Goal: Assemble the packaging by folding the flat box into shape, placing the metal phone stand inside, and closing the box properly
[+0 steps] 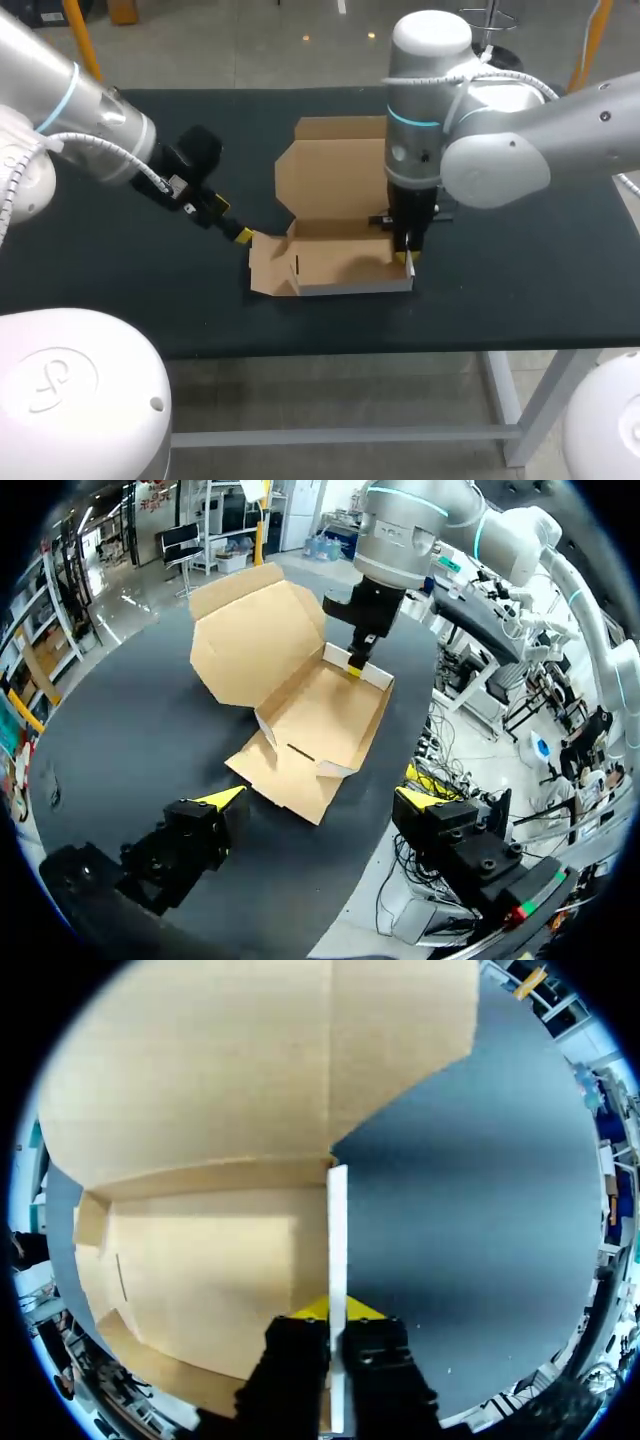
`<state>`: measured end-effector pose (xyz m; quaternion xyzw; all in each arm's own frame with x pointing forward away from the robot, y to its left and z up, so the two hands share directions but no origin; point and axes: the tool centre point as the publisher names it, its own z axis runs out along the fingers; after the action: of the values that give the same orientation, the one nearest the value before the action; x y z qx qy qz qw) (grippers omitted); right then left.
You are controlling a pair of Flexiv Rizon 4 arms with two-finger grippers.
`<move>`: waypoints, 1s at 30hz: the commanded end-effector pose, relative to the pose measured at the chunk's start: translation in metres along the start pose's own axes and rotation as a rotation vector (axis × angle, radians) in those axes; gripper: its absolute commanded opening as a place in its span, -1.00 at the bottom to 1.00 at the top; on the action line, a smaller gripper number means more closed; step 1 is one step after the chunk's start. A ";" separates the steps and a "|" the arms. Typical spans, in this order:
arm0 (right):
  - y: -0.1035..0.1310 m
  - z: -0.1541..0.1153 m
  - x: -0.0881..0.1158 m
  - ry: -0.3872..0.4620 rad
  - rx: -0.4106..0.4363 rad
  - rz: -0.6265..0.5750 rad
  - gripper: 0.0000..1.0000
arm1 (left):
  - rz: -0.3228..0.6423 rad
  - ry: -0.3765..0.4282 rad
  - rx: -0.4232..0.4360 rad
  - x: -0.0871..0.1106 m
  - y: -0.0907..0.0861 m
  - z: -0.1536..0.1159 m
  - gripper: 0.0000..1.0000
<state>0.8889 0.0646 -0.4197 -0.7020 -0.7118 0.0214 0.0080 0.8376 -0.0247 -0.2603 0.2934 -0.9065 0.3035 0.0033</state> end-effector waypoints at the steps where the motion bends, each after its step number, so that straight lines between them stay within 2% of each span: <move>1: 0.001 -0.001 0.000 -0.002 0.004 0.000 -1.00 | -0.866 -0.116 -0.042 -0.006 0.000 0.017 1.00; 9: 0.001 -0.001 0.000 -0.002 0.004 0.000 -1.00 | -0.866 -0.116 -0.042 -0.006 0.000 0.017 1.00; 11: 0.001 -0.001 0.000 -0.002 0.004 0.000 -1.00 | -0.918 -0.111 -0.075 -0.006 0.001 0.024 1.00; 12: 0.001 -0.001 0.000 -0.002 0.004 0.000 -1.00 | -0.926 -0.147 -0.087 -0.004 0.002 0.030 1.00; 13: 0.001 -0.001 0.000 -0.002 0.004 0.000 -1.00 | -0.942 -0.146 -0.079 -0.004 0.003 0.033 1.00; 14: 0.001 -0.001 0.000 -0.002 0.004 0.000 -1.00 | -0.963 -0.102 -0.073 -0.004 0.005 0.036 1.00; 17: 0.001 -0.001 0.000 -0.002 0.004 0.000 -1.00 | -0.999 -0.083 -0.054 -0.007 0.009 0.046 1.00; 23: 0.001 -0.001 0.000 -0.002 0.004 0.000 -1.00 | -0.991 -0.023 -0.054 -0.012 0.013 0.061 1.00; 26: 0.001 -0.001 0.000 -0.002 0.004 0.000 -1.00 | -0.991 -0.015 -0.057 -0.016 0.015 0.069 0.79; 30: 0.001 -0.001 0.000 -0.002 0.004 0.000 -1.00 | -0.973 0.002 -0.051 -0.021 0.019 0.081 0.88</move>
<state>0.8888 0.0646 -0.4196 -0.7020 -0.7118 0.0213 0.0080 0.8487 -0.0426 -0.3265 0.6890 -0.6668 0.2429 0.1470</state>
